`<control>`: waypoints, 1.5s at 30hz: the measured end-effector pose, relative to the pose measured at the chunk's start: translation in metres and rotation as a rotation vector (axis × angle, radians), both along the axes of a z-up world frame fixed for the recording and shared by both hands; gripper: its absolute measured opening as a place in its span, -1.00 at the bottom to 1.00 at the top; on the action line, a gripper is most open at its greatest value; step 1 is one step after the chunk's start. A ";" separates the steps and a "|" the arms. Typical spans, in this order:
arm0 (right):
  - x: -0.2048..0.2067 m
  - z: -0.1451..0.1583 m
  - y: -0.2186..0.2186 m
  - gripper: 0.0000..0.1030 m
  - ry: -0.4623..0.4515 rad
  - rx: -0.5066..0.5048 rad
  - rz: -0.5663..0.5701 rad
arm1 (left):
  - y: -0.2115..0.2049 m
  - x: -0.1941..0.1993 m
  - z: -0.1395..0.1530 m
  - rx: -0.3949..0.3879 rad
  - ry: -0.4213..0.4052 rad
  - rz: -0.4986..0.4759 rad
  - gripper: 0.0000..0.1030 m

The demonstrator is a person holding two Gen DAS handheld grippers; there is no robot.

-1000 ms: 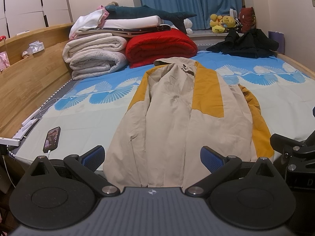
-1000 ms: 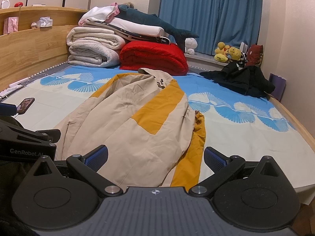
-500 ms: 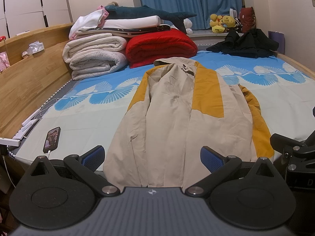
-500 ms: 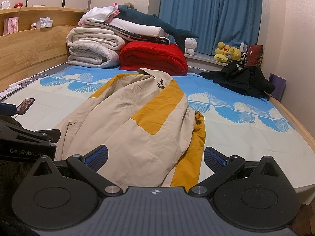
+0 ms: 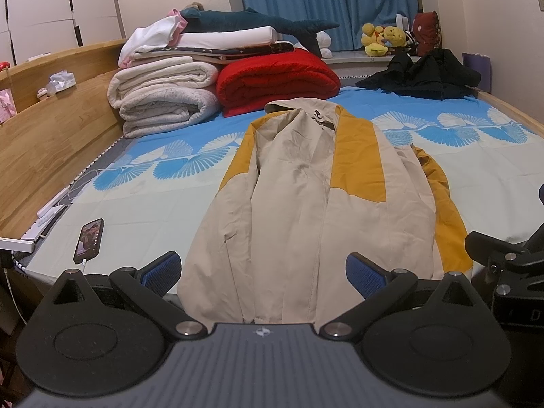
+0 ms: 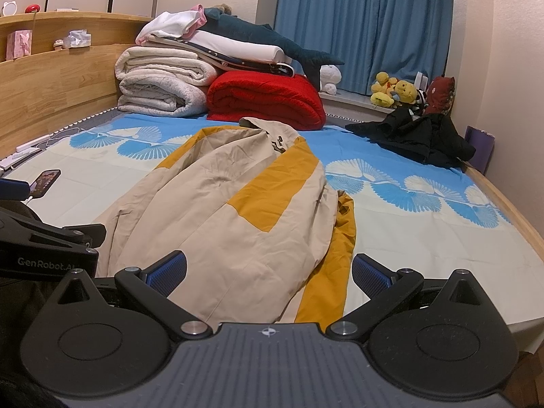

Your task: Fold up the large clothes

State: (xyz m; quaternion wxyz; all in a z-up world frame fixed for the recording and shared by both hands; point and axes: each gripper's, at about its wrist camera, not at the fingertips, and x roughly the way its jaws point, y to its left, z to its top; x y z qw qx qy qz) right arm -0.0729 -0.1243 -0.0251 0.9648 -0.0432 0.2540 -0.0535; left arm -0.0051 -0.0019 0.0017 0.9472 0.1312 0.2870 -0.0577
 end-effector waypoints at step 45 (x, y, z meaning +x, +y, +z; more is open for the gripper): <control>0.476 -0.120 -0.050 -0.57 0.435 0.069 -0.252 | 0.072 0.388 -0.090 -0.160 0.241 0.232 1.00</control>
